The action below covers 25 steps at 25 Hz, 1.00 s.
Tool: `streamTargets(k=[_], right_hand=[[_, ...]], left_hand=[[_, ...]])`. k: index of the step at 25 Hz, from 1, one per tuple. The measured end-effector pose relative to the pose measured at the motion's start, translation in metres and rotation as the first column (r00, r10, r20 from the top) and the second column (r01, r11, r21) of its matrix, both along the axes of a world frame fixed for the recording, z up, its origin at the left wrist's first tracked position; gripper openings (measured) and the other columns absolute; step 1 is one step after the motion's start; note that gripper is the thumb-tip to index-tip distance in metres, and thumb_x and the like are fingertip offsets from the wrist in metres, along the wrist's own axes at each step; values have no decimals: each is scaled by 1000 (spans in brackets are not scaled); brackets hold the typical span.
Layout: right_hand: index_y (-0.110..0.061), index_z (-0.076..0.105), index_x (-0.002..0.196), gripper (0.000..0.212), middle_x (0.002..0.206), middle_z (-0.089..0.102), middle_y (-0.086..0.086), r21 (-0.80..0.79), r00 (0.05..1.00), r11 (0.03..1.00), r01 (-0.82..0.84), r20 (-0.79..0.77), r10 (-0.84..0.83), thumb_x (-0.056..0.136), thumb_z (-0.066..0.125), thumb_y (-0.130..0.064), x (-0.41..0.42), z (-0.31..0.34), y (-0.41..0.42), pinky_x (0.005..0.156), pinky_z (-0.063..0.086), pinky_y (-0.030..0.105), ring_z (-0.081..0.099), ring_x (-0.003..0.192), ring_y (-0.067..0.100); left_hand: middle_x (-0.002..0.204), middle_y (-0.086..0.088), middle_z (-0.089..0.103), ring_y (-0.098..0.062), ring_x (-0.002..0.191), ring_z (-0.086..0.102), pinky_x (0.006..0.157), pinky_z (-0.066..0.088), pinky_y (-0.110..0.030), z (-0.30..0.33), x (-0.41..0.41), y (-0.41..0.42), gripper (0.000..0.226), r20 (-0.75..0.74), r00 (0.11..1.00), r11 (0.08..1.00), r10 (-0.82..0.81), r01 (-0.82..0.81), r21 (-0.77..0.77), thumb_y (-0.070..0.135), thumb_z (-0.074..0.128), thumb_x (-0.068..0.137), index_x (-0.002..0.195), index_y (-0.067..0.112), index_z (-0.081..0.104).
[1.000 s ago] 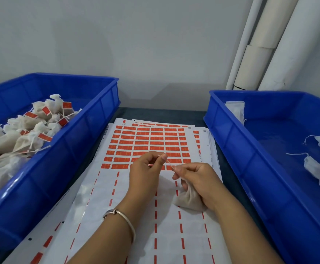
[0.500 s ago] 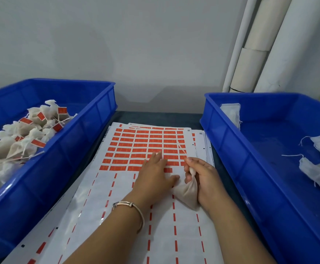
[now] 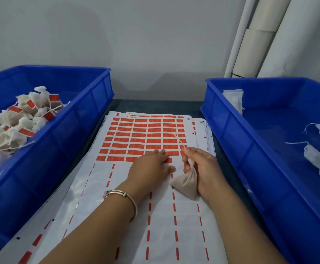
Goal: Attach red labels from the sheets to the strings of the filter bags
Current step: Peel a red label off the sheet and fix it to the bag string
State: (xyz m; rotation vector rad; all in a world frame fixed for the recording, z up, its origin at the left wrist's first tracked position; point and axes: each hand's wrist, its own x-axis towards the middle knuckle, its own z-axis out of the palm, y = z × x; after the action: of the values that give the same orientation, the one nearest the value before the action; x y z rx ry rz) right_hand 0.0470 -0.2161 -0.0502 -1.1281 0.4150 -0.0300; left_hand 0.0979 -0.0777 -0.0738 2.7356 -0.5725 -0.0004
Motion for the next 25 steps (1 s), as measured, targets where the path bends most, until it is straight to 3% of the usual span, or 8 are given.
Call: streamTargets(k=[5, 12, 25], right_hand=[[-13, 73, 89, 9, 74, 66, 8, -15, 1000, 1000, 15, 5, -15, 87, 66, -17, -1, -2, 1, 50, 48, 21, 56, 55, 12], [-11, 73, 91, 9, 72, 65, 8, -22, 1000, 1000, 18, 19, -17, 87, 66, -17, 1, -3, 0, 48, 47, 20, 56, 53, 12], [-17, 74, 92, 8, 82, 72, 8, -15, 1000, 1000, 3, 15, -3, 87, 67, -18, 2, -2, 0, 56, 51, 22, 62, 59, 12]], left_hand=[[141, 12, 45, -14, 125, 49, 92, 45, -31, 0, -1, 0, 47, 47, 999, 1000, 14, -13, -17, 54, 48, 90, 131, 33, 52], [128, 12, 58, -11, 111, 58, 78, 45, -23, 0, -3, 1, 36, 62, 996, 981, 70, -58, -183, 50, 52, 89, 119, 33, 63], [109, 8, 68, -10, 81, 62, 62, 39, -15, 0, -2, -1, 33, 109, 989, 991, 104, -94, -92, 44, 41, 96, 113, 30, 66]])
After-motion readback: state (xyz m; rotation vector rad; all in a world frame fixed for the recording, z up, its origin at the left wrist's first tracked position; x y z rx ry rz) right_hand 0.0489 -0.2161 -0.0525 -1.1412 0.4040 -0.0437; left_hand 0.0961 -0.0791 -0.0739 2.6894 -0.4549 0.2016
